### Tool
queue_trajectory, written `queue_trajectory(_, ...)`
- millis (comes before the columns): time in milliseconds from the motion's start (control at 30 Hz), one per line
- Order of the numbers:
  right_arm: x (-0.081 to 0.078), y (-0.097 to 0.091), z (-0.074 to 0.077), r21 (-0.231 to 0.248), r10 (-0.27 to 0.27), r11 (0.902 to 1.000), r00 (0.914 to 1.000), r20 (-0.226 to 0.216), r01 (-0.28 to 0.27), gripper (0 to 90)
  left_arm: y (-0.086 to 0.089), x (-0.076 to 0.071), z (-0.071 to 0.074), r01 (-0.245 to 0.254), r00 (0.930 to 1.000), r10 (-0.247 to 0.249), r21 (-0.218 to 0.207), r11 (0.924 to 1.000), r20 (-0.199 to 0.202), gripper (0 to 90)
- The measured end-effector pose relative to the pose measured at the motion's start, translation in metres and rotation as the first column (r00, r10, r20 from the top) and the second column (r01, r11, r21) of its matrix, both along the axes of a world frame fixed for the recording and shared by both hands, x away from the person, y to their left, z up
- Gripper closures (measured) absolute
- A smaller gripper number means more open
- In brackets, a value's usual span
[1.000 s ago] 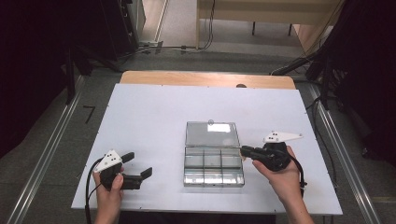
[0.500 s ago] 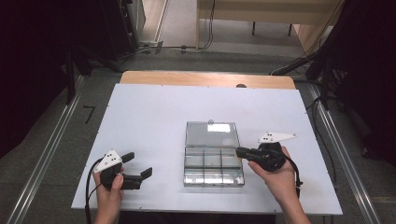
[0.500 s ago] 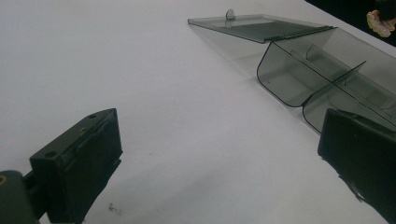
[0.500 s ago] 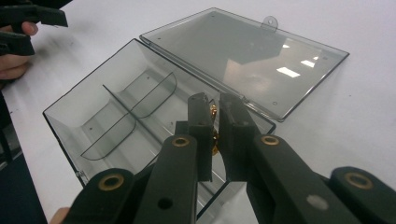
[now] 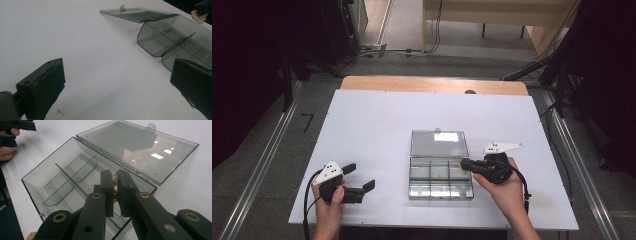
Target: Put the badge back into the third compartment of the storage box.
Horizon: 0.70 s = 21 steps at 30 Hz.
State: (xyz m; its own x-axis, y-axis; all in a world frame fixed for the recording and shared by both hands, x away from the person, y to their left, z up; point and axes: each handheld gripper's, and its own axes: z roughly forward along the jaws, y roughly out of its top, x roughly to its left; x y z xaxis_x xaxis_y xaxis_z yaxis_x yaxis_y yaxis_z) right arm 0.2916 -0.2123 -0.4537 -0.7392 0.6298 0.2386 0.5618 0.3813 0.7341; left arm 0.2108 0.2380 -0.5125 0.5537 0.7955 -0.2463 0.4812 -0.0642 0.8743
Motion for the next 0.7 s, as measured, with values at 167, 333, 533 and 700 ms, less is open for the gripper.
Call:
queue_trajectory(167,0.001,0.003,-0.003,-0.006,0.003,1.0,1.0,-0.005,-0.003,82.3,0.0,0.0,0.0,0.001,1.0,-0.001,-0.001,1.0,0.0,0.0)
queue_trajectory(333,0.003,0.005,-0.007,-0.009,-0.004,1.0,0.9998,-0.018,0.004,82.3,0.0,0.0,0.0,0.001,1.0,-0.001,-0.001,1.0,0.0,0.0)
queue_trajectory(533,0.005,0.007,-0.011,-0.01,-0.007,0.9999,0.9996,-0.029,0.007,82.2,0.0,0.0,0.0,0.001,1.0,-0.001,-0.002,1.0,0.0,0.0)
queue_trajectory(700,0.005,0.011,-0.014,-0.018,-0.005,0.9998,0.9996,-0.029,0.005,82.2,0.0,0.0,0.0,0.002,1.0,-0.002,-0.002,1.0,0.0,0.0)
